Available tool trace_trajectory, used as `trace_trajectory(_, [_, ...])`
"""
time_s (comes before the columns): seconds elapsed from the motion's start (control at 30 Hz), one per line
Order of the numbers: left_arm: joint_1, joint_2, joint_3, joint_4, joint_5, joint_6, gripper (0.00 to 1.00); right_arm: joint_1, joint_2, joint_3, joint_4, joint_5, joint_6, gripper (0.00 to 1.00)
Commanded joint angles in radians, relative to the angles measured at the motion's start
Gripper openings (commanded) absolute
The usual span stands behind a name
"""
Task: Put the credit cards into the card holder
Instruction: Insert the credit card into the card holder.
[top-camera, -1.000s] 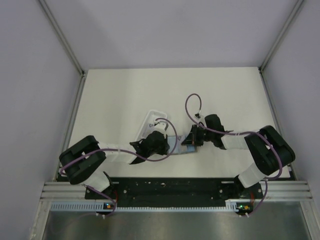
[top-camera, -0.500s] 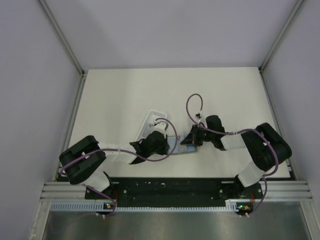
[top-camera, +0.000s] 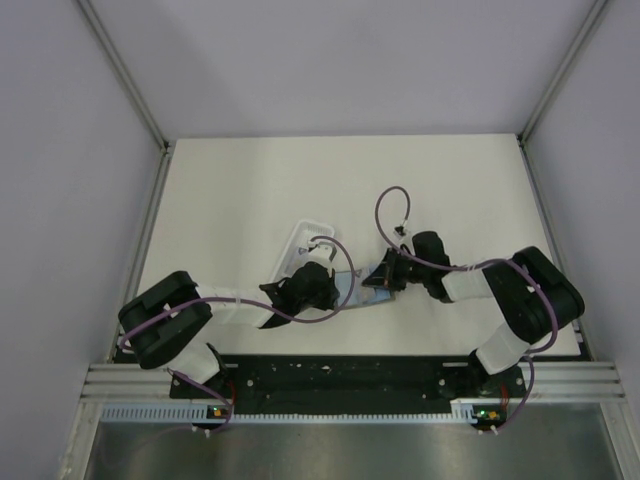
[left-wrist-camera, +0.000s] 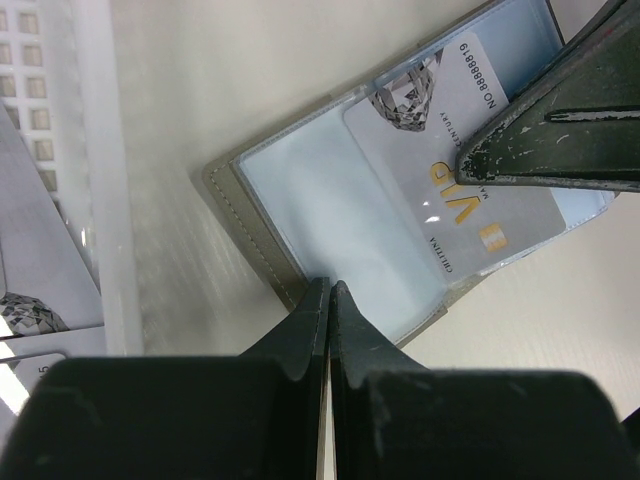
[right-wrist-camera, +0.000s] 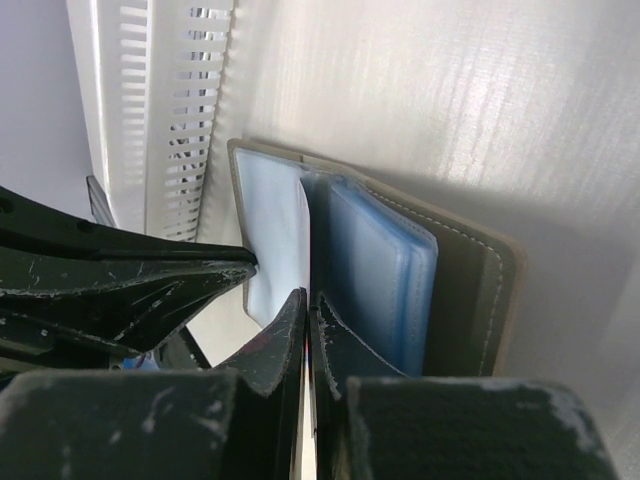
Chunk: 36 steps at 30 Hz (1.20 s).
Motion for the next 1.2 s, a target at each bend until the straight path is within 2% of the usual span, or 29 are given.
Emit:
trace_trajectory(0.0, [0.001,0.031,-0.041,-0.144,-0.007,0.003,0.0,-0.002,-0.033,-0.028,0.036,0.073,-0.001,0.0])
trace_trajectory(0.63, [0.001,0.036,-0.026,-0.15,-0.003,0.008,0.0,0.001,-0.004,-0.065,0.108,0.081,0.033,0.0])
trace_trajectory(1.17, [0.001,0.036,-0.031,-0.15,-0.006,0.008,0.0,0.079,0.059,-0.059,0.172,0.072,0.062,0.0])
